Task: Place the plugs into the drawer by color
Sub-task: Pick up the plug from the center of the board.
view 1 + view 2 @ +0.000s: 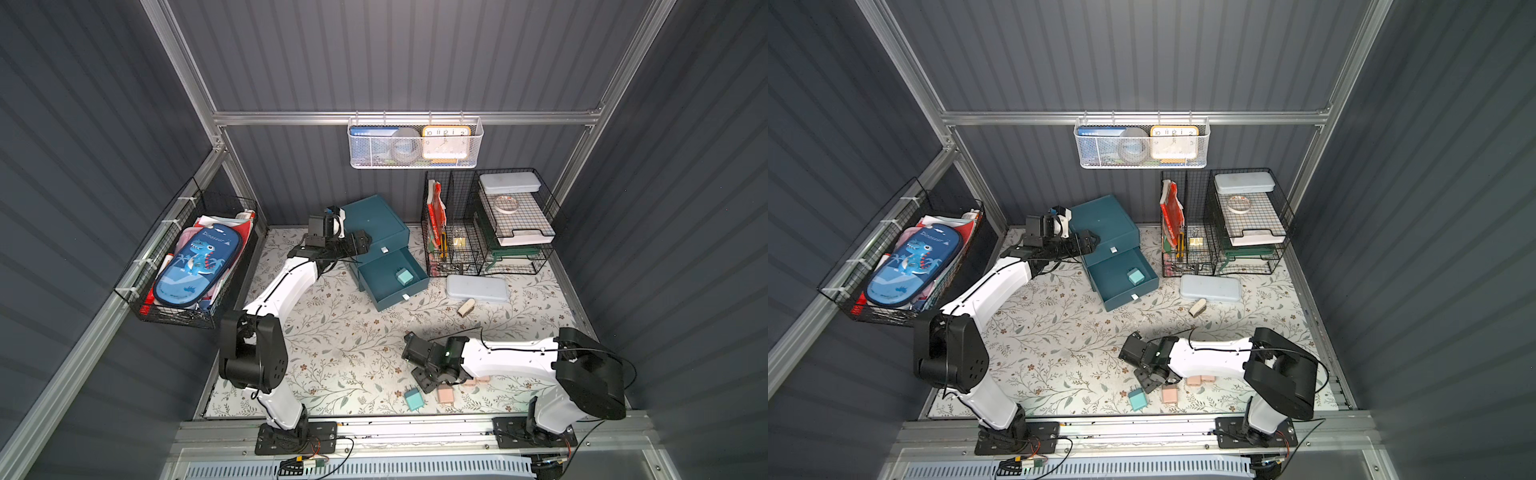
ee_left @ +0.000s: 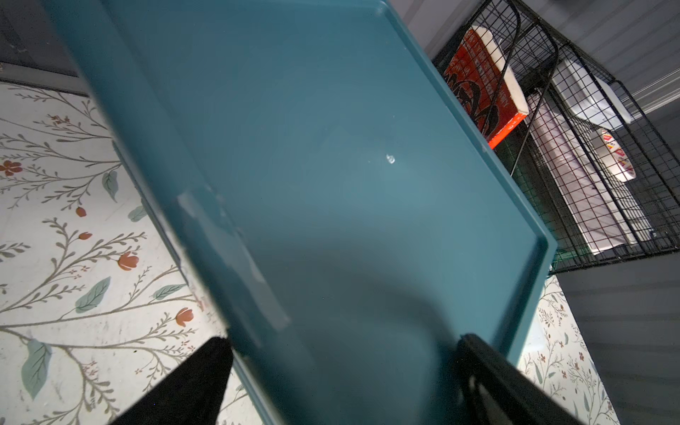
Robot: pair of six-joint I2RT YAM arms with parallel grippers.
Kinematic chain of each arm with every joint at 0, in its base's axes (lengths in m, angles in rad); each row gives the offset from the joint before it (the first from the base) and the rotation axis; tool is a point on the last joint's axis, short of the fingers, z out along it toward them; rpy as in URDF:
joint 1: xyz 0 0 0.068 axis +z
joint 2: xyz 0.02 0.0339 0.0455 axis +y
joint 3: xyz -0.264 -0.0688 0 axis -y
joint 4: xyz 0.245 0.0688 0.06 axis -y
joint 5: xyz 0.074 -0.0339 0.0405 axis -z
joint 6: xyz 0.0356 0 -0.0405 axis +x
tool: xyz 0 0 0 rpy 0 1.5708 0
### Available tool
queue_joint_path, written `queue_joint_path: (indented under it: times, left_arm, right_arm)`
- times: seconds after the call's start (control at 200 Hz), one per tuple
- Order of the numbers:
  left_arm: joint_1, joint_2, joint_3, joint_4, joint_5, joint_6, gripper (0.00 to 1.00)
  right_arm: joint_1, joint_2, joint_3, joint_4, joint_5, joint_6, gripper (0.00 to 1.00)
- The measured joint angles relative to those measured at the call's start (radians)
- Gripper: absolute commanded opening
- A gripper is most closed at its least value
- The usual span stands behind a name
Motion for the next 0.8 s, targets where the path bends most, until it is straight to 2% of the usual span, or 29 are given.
queue_joint_path:
  times: [0.315, 0.43, 0.515, 0.66, 0.801]
  left_arm:
    - [0.0, 0.0, 0.0, 0.001, 0.0, 0.0, 0.99]
    - [0.0, 0.0, 0.0, 0.001, 0.0, 0.0, 0.99]
    - [0.0, 0.0, 0.0, 0.001, 0.0, 0.0, 0.99]
    - [0.0, 0.0, -0.007, 0.011, 0.0, -0.002, 0.99]
    - [0.0, 0.0, -0.008, 0.017, 0.001, -0.004, 0.99]
  right_arm:
    - [-0.013, -0.002, -0.018, -0.002, -0.002, 0.024, 0.43]
    - [-0.023, -0.01, -0.016, -0.016, -0.002, 0.021, 0.31]
    - [-0.051, -0.033, 0.006, -0.048, -0.006, 0.009, 0.28]
    - [-0.14, -0.082, 0.126, -0.095, -0.022, -0.04, 0.28]
    - [-0.217, -0.074, 0.331, -0.105, -0.023, -0.132, 0.28]
